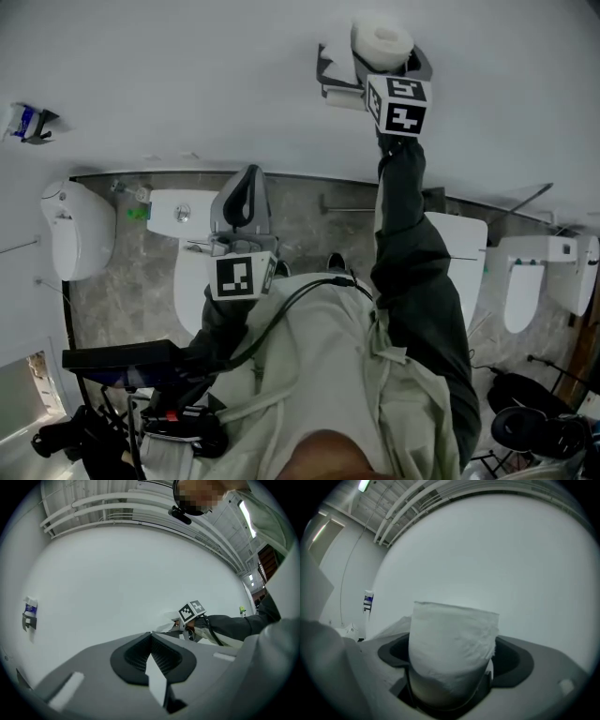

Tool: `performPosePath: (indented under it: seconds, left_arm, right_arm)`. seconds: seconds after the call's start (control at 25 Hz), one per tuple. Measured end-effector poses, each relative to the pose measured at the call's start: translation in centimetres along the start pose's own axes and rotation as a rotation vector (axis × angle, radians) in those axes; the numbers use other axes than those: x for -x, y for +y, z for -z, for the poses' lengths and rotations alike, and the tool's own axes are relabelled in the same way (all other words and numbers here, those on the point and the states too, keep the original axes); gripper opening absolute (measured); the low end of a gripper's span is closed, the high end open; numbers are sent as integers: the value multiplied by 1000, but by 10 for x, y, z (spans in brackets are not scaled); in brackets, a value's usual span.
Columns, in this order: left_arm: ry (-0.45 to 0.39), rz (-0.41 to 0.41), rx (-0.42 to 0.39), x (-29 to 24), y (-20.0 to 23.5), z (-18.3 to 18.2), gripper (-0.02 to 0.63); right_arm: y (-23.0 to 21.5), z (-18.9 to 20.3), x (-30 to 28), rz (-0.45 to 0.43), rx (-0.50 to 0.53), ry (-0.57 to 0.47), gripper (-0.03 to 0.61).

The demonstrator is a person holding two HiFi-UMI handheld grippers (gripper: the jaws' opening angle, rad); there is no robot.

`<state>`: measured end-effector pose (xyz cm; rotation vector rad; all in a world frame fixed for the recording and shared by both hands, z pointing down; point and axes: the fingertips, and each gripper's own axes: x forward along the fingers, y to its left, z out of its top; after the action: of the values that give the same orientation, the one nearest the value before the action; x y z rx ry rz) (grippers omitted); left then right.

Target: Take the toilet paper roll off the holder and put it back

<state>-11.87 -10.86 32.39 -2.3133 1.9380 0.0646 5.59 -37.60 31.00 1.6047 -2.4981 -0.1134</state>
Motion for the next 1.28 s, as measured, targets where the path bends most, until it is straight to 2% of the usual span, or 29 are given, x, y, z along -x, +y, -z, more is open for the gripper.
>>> performPosePath:
  seconds: [0.28, 0.44, 0.76, 1.08, 1.28]
  left_arm:
    - [15, -2, 8, -3, 12, 18, 6]
    - [16, -15, 18, -3, 22, 20, 6]
    - [19, 31, 42, -2, 3, 20, 6]
    - [26, 121, 71, -4, -28, 19, 6]
    - [30, 164, 80, -6, -43, 18, 6]
  right_arm:
    - [5, 5, 1, -13, 11, -51, 486]
    - [9, -19, 23, 3, 26, -133, 482]
    - [8, -45, 111, 34, 25, -206, 479]
    - [34, -25, 201, 42, -33, -204, 479]
    - [43, -12, 238, 57, -85, -203, 479]
